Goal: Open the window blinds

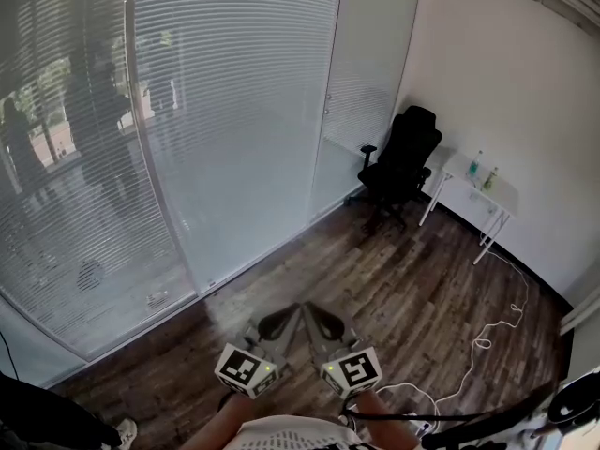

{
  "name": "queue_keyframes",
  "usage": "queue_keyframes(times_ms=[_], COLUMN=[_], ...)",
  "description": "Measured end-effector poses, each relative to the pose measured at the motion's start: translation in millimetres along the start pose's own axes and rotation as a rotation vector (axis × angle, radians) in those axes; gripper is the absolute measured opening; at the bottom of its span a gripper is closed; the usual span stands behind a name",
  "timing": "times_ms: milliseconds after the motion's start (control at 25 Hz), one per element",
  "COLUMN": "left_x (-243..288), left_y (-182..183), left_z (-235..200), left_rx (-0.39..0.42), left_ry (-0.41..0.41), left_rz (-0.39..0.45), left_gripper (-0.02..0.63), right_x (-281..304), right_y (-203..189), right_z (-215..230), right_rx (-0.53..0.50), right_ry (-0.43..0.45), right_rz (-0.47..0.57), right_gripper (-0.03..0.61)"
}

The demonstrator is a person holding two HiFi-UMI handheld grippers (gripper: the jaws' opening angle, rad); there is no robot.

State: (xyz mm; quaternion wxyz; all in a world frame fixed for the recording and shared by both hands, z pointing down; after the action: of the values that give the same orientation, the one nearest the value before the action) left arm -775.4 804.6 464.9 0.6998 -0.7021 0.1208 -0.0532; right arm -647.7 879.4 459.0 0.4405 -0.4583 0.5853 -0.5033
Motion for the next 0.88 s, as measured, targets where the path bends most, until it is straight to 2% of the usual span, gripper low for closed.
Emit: queue_keyframes(times_ms=[360, 880], left_x=[9, 110], left_y=[-14, -17], left_z=[-17, -49], left_rx=[-0.01, -0.021], left_ry=[-0.01, 0.051], left_rz=[-0.038, -0.063], left_gripper=[-0.009, -0.009], right_x=[16, 59], right_y=[-14, -27], right_z=[8, 111], right_rx=[0.065, 0.108], right_ry=[0.01, 0.045], right_rz=[-0.036, -0.042], right_gripper=[0.008, 0.008])
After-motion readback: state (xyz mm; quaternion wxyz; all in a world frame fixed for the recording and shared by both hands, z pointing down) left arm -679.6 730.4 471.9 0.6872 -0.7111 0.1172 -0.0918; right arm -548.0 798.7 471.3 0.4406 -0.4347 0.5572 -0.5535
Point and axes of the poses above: the fingertips, and each gripper's own axes: x forward along the fingers, z to its right, y out of its top, the point moved 10 cm from there along -x, backward along the fingers, and after that the axes turned 6 degrees about -z, right-handed, at the moved point
